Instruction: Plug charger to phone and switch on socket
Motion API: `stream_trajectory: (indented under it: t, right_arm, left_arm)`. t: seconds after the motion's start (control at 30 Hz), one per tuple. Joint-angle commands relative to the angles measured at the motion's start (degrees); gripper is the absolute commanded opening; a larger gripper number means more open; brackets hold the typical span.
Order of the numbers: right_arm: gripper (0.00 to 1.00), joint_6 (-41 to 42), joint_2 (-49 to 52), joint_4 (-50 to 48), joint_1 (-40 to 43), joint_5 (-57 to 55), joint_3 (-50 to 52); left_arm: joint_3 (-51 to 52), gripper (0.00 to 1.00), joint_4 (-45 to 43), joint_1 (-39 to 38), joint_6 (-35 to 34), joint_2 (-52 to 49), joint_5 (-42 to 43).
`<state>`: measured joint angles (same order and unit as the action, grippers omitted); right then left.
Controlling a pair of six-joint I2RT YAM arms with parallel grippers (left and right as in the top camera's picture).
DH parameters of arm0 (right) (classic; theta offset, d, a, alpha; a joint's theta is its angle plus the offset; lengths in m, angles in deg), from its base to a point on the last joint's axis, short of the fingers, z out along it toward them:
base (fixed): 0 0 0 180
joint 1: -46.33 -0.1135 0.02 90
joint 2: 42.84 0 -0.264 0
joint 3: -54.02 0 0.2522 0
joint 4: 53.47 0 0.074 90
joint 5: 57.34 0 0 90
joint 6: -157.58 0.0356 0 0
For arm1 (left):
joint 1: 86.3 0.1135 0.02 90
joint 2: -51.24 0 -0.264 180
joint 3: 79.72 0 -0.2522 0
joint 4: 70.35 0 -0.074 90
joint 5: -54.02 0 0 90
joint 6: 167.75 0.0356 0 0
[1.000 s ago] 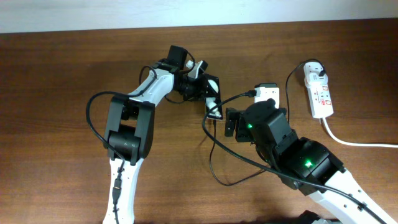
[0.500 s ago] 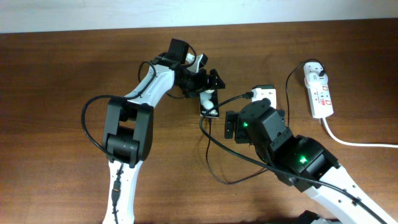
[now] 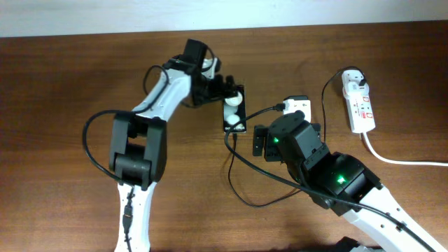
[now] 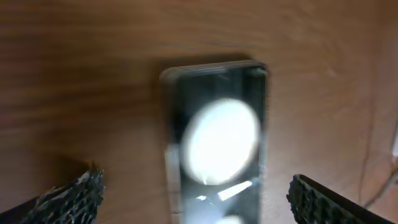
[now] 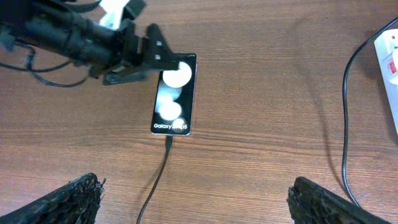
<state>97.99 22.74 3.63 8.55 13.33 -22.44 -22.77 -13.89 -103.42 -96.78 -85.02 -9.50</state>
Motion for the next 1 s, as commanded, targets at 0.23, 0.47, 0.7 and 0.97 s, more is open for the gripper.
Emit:
stream_trajectory:
  t: [0.23, 0.47, 0.7, 0.97]
  right_arm:
    - [0.99, 0.1, 0.8, -1.3, 0.3, 0.0, -1.1]
    - [0.99, 0.1, 4.7, -6.8, 0.3, 3.3, -1.1]
    - [0.22, 1.4, 11.5, -13.8, 0.4, 3.1, -1.1]
    - [0.04, 10.6, 18.3, -0.2, 19.4, 11.8, -2.5]
  left_arm:
    - [2.3, 0.99, 21.1, 11.4, 2.5, 31.6, -32.1]
    - [14.4, 0.99, 22.4, 11.2, 2.5, 60.2, -37.1]
    - [51.4, 0.99, 10.3, 11.2, 2.4, 105.9, -48.8]
    - [51.4, 0.99, 28.3, 11.2, 2.4, 109.0, -48.8]
